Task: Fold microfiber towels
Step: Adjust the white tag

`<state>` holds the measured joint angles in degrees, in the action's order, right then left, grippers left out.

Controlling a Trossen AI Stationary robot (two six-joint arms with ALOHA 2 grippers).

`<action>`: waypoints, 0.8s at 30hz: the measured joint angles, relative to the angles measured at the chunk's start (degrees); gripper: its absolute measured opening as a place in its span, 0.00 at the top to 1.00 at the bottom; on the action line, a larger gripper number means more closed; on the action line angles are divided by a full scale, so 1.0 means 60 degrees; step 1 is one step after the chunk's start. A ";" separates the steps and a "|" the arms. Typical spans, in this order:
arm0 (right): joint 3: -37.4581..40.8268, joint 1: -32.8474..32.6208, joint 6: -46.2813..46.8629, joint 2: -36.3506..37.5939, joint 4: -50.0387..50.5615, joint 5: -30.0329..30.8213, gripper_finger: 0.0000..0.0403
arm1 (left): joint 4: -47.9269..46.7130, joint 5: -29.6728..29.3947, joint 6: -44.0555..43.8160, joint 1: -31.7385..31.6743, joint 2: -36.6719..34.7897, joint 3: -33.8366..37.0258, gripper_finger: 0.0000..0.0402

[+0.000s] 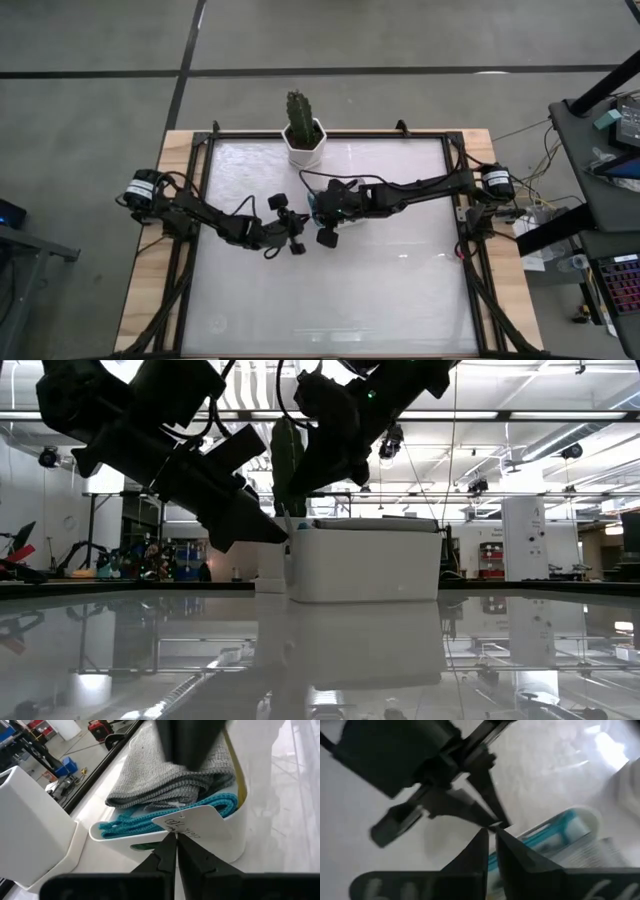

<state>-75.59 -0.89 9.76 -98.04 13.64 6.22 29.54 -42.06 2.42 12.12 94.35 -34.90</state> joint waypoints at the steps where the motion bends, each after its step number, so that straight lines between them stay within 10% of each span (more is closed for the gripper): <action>1: 0.0000 -0.0001 0.0135 0.0000 0.0024 -0.0145 0.93 | 0.0000 0.0000 0.0000 0.0000 0.0000 -0.0003 1.00; 13: 0.0036 -0.0124 0.0616 -0.0497 -0.0011 0.0239 0.60 | 0.0015 0.0004 -0.0004 0.0000 0.0000 -0.0049 1.00; 24: 0.0036 -0.0124 0.0618 -0.0697 -0.0566 0.0481 0.65 | 0.0076 0.0006 -0.0004 0.0000 0.0000 -0.0050 1.00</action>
<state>-75.37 -1.63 13.47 -102.22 10.24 9.11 30.00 -42.03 2.39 12.12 94.35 -35.20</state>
